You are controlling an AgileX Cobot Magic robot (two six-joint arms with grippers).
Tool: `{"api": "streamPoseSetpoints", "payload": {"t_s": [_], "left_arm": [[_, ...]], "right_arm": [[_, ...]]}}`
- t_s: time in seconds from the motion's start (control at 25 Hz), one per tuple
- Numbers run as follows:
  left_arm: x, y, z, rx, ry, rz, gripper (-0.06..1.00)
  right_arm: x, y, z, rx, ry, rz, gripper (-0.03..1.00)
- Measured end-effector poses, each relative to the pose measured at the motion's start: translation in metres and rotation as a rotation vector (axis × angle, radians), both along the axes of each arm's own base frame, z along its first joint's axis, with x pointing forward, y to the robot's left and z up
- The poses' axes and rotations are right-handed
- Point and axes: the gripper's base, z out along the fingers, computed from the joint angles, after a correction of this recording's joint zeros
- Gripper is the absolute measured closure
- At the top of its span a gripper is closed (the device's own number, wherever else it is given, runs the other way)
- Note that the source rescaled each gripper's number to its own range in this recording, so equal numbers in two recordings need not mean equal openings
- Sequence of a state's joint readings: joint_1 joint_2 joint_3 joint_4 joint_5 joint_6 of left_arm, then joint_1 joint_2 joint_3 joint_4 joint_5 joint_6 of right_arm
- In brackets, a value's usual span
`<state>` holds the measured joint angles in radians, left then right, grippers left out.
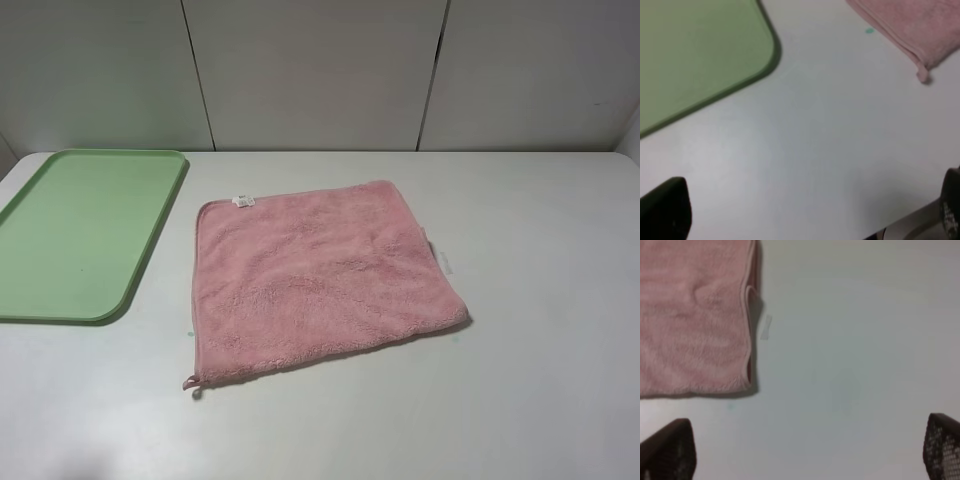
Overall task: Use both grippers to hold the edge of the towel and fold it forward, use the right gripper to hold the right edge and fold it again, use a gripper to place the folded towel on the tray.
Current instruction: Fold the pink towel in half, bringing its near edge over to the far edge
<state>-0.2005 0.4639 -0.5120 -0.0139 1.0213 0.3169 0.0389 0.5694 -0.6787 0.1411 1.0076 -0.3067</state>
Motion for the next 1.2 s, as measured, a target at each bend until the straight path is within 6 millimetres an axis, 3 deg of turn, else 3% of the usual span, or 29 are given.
{"api": "streamPoseSetpoints", "payload": {"t_s": [0.44,0.68,0.96,1.2], "left_arm": [[0.042,-0.019,0.018,0.092,0.064,-0.221,-0.04],[0.068,-0.028,0.016,0.129,0.133,-0.279,-0.03],[0.082,-0.043,0.002,0.189,0.189,-0.433,-0.03],[0.095,-0.062,-0.013,0.251,0.210,-0.616,-0.03]], "right_arm": [[0.059,0.005,-0.024,-0.163,0.139,0.243,-0.03],[0.087,0.004,-0.042,-0.326,0.157,0.437,-0.03],[0.099,0.002,-0.042,-0.591,0.024,0.682,-0.03],[0.100,0.001,-0.041,-0.643,0.001,0.735,-0.03]]}}
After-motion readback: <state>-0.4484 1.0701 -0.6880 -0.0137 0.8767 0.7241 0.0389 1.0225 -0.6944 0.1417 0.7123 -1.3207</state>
